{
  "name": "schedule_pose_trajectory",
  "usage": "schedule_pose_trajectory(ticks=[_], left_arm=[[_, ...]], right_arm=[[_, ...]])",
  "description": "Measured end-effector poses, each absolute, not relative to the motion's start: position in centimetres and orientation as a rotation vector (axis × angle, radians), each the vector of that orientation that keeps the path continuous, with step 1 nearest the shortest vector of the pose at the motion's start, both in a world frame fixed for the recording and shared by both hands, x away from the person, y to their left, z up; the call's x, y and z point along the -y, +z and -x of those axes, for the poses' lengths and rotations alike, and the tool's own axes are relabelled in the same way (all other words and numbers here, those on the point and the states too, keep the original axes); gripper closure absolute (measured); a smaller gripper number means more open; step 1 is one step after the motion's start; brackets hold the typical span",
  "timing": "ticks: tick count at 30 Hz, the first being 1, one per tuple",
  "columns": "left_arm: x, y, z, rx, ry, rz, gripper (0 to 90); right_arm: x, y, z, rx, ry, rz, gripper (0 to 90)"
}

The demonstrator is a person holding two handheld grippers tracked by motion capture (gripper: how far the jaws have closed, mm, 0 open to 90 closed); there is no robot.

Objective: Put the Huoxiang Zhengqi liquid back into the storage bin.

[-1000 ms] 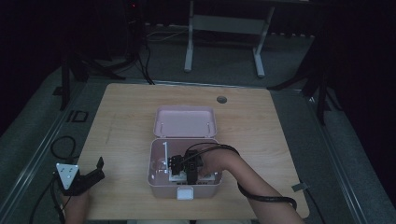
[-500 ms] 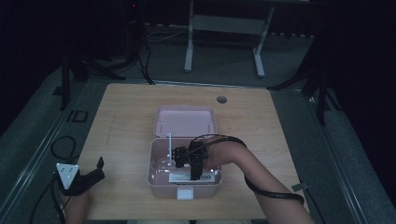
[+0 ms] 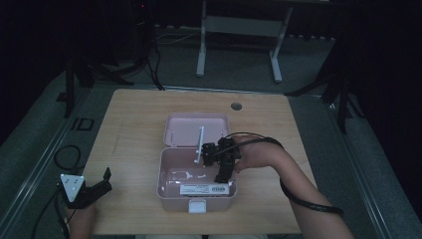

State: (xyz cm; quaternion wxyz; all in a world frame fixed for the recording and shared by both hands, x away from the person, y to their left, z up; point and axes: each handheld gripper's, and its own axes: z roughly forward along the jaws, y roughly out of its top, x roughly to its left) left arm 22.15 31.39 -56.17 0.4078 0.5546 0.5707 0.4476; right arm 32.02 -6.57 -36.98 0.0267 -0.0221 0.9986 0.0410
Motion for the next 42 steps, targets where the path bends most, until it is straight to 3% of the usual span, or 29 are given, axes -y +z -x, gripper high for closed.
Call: schedule_pose_trajectory(ticks=[12, 19, 42], left_arm=[[-31.4, -56.2, -22.2, -1.437, 1.131, -1.399, 1.3], [-31.3, -56.2, -22.2, -1.437, 1.132, -1.402, 1.4], [-31.4, -56.2, -22.2, -1.438, 1.129, -1.400, 1.4]], right_arm=[[12.8, -35.5, -34.0, -3.004, 0.278, -0.157, 14.3], [16.3, -36.4, -35.1, -2.942, 0.345, -0.261, 13.4], [20.9, -46.4, -36.9, -2.849, 0.401, -0.514, 13.7]])
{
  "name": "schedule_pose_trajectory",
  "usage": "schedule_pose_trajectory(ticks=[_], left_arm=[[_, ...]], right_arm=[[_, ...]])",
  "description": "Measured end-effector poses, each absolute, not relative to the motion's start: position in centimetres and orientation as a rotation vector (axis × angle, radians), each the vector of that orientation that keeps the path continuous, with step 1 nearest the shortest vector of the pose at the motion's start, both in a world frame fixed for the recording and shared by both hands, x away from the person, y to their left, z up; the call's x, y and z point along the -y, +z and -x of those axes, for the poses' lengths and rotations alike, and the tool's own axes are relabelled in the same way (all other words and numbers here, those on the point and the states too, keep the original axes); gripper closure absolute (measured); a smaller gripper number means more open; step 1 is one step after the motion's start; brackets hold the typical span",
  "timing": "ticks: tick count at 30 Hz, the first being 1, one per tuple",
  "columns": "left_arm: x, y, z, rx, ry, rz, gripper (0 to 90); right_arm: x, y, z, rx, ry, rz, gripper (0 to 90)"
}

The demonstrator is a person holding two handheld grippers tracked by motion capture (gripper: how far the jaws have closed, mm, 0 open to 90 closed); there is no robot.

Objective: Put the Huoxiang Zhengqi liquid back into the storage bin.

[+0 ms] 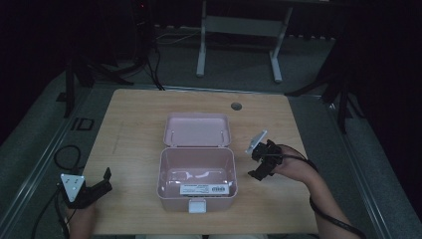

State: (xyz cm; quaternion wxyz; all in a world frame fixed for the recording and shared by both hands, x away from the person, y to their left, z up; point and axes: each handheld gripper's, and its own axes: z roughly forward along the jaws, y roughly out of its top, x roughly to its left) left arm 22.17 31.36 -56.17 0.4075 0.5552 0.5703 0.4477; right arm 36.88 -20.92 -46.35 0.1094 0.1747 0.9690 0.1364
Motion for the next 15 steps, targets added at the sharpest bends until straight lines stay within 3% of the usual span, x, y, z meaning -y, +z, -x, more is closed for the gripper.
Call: schedule_pose_trajectory(ticks=[15], left_arm=[[-31.4, -56.2, -22.2, -1.439, 1.129, -1.399, 1.4]], right_arm=[[25.9, -50.4, -36.2, -2.574, 0.636, -0.734, 13.5]])
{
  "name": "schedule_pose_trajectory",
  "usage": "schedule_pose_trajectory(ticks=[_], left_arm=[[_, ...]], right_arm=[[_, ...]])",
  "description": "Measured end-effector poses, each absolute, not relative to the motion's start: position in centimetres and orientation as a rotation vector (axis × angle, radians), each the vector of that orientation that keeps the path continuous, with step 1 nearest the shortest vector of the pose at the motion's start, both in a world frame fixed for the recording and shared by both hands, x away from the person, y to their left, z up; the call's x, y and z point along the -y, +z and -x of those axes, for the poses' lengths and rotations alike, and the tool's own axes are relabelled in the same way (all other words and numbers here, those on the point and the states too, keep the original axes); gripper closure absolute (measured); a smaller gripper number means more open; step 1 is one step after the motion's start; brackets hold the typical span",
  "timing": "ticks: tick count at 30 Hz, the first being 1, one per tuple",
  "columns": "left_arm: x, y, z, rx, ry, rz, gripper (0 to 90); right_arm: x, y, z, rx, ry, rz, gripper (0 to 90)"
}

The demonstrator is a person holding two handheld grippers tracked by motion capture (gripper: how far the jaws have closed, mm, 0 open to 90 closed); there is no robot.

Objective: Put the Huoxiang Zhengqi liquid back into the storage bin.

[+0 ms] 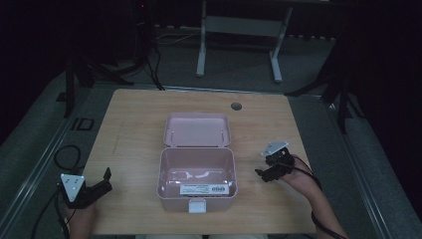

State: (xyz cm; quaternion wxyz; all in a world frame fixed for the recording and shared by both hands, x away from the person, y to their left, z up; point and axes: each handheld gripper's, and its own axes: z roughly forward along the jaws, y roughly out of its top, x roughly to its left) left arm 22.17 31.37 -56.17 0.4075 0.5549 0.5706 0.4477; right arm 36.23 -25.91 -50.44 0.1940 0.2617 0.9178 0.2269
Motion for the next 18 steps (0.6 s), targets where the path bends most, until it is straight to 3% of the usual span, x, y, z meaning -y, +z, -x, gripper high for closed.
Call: schedule_pose_trajectory(ticks=[18], left_arm=[[-31.4, -56.2, -22.2, -1.439, 1.127, -1.397, 1.3]], right_arm=[[31.2, -53.0, -34.8, -2.286, 0.885, -0.999, 13.1]])
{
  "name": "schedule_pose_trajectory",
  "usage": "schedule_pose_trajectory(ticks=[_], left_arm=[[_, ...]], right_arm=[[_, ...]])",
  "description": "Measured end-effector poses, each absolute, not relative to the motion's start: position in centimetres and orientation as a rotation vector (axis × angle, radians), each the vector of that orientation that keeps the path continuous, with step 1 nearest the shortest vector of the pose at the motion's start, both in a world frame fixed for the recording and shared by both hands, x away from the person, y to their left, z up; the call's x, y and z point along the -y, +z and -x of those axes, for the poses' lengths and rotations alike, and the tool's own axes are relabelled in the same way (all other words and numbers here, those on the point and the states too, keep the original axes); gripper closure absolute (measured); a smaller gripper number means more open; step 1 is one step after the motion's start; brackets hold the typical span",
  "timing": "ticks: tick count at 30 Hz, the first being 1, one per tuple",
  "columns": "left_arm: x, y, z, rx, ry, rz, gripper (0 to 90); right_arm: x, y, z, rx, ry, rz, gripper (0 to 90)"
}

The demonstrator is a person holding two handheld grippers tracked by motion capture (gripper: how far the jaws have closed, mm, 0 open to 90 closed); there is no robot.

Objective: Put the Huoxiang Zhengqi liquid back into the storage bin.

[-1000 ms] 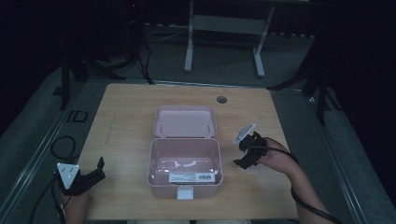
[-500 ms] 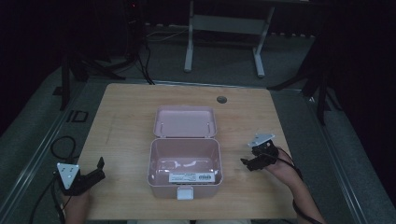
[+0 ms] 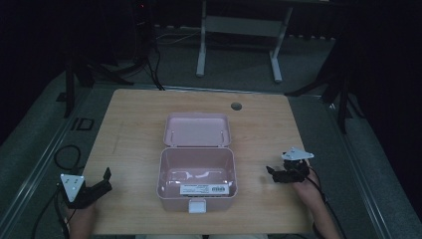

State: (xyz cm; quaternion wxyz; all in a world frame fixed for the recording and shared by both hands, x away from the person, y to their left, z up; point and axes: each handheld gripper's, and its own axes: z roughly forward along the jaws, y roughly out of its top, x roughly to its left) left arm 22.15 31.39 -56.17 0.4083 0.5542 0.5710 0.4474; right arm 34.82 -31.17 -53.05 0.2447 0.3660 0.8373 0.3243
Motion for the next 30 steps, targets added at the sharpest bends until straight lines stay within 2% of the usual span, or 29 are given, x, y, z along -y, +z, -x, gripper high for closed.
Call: schedule_pose_trajectory(ticks=[15, 30], left_arm=[[-31.4, -56.2, -22.1, -1.439, 1.129, -1.392, 1.3], [-31.4, -56.2, -22.1, -1.435, 1.127, -1.388, 1.3]], right_arm=[[35.0, -54.8, -34.0, -2.037, 1.102, -1.280, 13.1], [36.7, -55.0, -33.1, -1.820, 1.185, -1.396, 13.3]])
